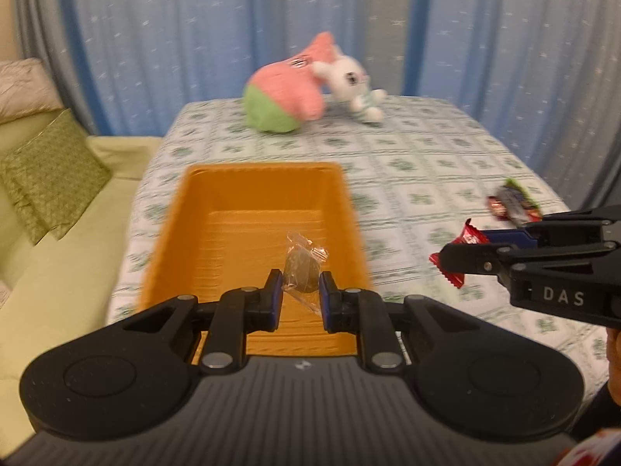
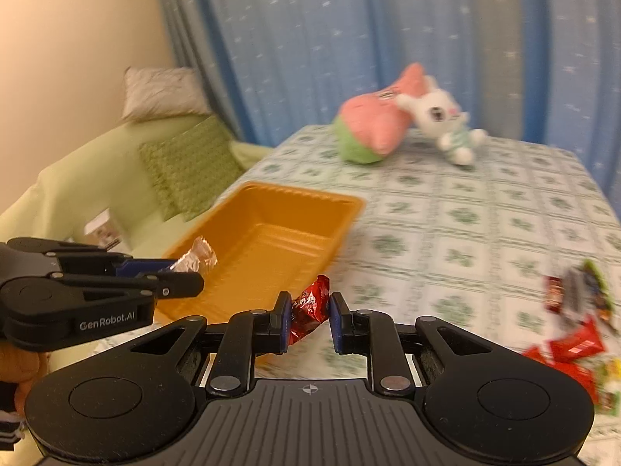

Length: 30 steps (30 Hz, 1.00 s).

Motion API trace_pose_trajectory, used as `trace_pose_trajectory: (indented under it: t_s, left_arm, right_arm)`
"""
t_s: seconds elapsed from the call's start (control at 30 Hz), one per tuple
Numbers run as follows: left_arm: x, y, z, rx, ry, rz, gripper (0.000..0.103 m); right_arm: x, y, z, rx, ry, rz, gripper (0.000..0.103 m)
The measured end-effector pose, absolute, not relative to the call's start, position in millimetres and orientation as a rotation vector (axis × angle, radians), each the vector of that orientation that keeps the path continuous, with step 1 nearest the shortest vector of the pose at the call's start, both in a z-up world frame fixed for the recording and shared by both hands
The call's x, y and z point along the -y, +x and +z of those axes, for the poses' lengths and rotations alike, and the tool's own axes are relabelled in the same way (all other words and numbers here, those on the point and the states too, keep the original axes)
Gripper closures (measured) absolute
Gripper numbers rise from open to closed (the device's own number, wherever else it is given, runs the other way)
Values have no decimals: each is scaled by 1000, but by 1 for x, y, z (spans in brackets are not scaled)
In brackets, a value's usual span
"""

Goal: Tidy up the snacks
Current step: 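Carry both held candies over the orange tray with both tools, then open the left tool over the tray while the right tool opens, dropping its candy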

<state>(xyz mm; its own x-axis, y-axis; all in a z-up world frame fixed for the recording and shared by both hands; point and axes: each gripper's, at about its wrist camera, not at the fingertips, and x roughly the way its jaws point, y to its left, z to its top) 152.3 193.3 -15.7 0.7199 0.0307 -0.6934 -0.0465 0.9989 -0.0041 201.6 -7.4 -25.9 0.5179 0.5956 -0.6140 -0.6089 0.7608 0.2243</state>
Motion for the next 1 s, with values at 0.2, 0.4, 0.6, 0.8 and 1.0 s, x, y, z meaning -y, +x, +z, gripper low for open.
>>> trace_pose_trajectory:
  t_s: [0.2,0.4,0.6,0.8,1.0]
  left_arm:
    - [-231,155,-33,-782,-50,72,85]
    - [-252,160,-47,-791,-70,69,85]
    - [-261,162,-51,-789,-76,74,79]
    - [-271,151,-46,-769,-72,105,73]
    - [-275,137,-37,-752,-86,130,61]
  right_arm:
    - [-38,208,-42,-759,-52,760,82]
    - [-63,216,-57,-785,-77,764,82]
    - [-76,224,-67,-807,-92,760,82]
    - [-84,224,-70,-810,-95,769,82]
    - [-86,230,-72,-836,-55,805,80]
